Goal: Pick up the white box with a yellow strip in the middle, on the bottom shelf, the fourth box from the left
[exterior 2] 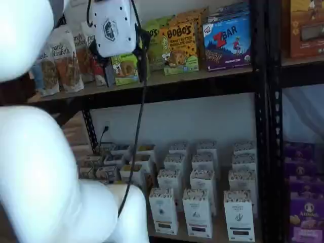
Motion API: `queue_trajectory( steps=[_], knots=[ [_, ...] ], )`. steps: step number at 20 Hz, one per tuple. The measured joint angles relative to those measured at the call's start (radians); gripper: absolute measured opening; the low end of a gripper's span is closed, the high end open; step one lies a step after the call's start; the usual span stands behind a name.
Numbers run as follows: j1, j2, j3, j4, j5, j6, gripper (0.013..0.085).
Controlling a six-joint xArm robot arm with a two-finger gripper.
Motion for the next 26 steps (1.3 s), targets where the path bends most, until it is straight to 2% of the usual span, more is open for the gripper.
queue_trajectory(
  steps=[2,3,6,10,15,19,26],
  knots=[
    [-0.077,0.026,-0.021,0.083,0.048,-0.032,0.085],
    [-0.088,0.028,-0.023,0.099,0.055,-0.038,0.085],
    [-0.094,0.025,-0.023,0.11,0.055,-0.043,0.085],
    [-0.083,0.01,-0.001,0.098,0.029,-0.041,0.085],
    [-0.02,-0.005,0.055,0.051,-0.029,-0.003,0.085],
    [0.036,-0.034,0.142,0.031,-0.136,0.041,0.085],
    [0.092,-0.04,0.263,0.013,-0.283,0.087,0.085]
  ],
)
